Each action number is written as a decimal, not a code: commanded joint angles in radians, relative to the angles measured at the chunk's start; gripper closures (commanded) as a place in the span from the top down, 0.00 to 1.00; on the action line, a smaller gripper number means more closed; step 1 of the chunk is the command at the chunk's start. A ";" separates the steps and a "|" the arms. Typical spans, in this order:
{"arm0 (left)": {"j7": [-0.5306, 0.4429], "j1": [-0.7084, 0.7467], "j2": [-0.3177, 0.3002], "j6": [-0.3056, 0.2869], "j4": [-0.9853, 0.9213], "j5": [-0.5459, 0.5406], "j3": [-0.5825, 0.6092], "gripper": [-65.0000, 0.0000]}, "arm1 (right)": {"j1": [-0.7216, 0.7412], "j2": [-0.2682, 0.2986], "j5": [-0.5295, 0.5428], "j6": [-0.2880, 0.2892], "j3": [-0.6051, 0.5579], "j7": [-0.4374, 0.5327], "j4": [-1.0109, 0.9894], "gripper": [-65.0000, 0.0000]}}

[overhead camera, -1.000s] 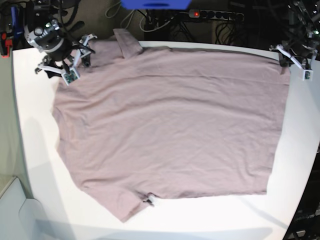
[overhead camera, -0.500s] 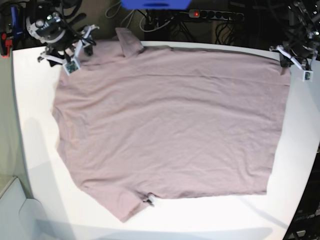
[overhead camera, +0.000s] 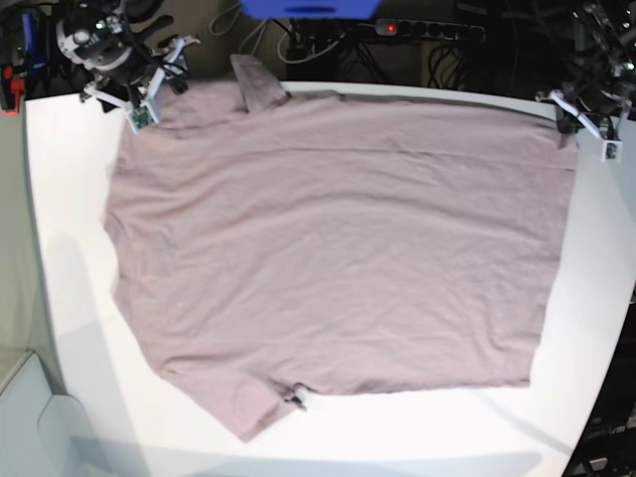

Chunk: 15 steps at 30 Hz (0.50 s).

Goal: Layout the t-shirt on the table in an organized manner, then fold the t-shirt properly
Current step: 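Move both grippers to the shirt's collar-side corners and grasp them, then lift the collar-side corners with both grippers and fold toward the hem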

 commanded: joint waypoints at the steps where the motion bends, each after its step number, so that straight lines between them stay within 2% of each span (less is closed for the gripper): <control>1: 0.002 0.002 -0.014 0.004 0.014 0.008 -0.005 0.00 | -0.002 0.001 -0.008 0.003 -0.001 0.001 -0.004 0.61; 5: 0.002 0.002 -0.014 0.004 0.014 0.009 -0.005 0.00 | -0.002 0.001 -0.007 0.003 -0.006 0.001 -0.016 0.61; 7: 0.002 0.002 -0.014 0.004 0.014 0.009 -0.005 0.00 | -0.002 0.002 -0.007 0.003 -0.007 0.001 -0.016 0.56; 10: 0.002 0.002 -0.014 0.004 0.014 0.008 -0.007 0.00 | 0.007 0.004 -0.007 0.003 -0.007 0.003 -0.039 0.42; 15: 0.001 0.002 -0.014 0.004 0.014 0.008 -0.010 0.00 | 0.042 0.007 -0.007 0.003 0.000 0.001 -0.116 0.00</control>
